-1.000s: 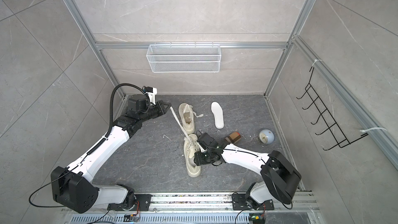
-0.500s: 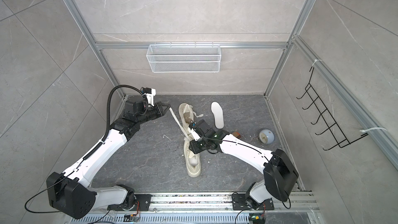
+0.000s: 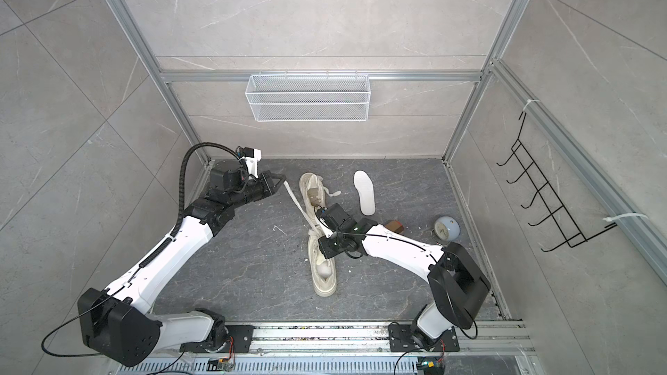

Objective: Remove the insole from the shoe
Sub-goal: Untie the shoelace on the shoe.

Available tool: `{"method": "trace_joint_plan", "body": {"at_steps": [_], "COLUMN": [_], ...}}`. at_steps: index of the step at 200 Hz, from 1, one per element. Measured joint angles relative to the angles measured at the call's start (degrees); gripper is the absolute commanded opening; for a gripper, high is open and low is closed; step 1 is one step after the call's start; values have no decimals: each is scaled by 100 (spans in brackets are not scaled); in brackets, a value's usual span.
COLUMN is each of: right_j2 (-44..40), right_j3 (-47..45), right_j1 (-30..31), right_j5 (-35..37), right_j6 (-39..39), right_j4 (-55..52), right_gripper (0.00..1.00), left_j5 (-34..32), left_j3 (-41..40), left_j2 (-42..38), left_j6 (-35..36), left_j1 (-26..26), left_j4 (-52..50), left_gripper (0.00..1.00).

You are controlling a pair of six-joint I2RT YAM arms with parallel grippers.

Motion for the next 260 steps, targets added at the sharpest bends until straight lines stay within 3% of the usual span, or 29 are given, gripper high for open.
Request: {"method": "trace_joint_plan", "body": {"at_steps": [44, 69, 82, 98, 123, 147, 188, 228, 260], "right_j2": [72, 72, 70, 48, -120, -229, -234, -232, -234], "right_j3": [0, -26, -39, -90, -216, -232, -234, -254, -260], "right_j1": [-11, -46, -59, -66, -70, -74, -74, -74, -74], "right_j5": [221, 153, 103, 81, 66, 44, 44, 44, 42], "right_j6": [0, -72, -83, -76, -79, -59, -9, 31, 48], "right_j4": [144, 326, 387, 437, 461, 459, 457, 457, 457], "right_gripper": [29, 10, 4, 1, 0, 0, 0, 0, 0], "left_j5": [-125, -157, -164, -181, -313, -310, 732, 1279, 1506], "left_j3": [-4, -33, -63, -118, -269, -529, -1716, -2428, -2450], "left_j2": [-2, -2, -4, -33, -243, -627, -1167, -699, -98], "left_j6": [61, 87, 140, 284, 662, 1071, 1235, 955, 826], "left_j1": [7, 42, 70, 103, 129, 129, -245, -1117, -1338], "left_j4": [-111, -184, -223, -343, -844, -1460, -1373, -535, 354], "left_gripper": [0, 1, 19, 49, 67, 67, 54, 43, 42]}}
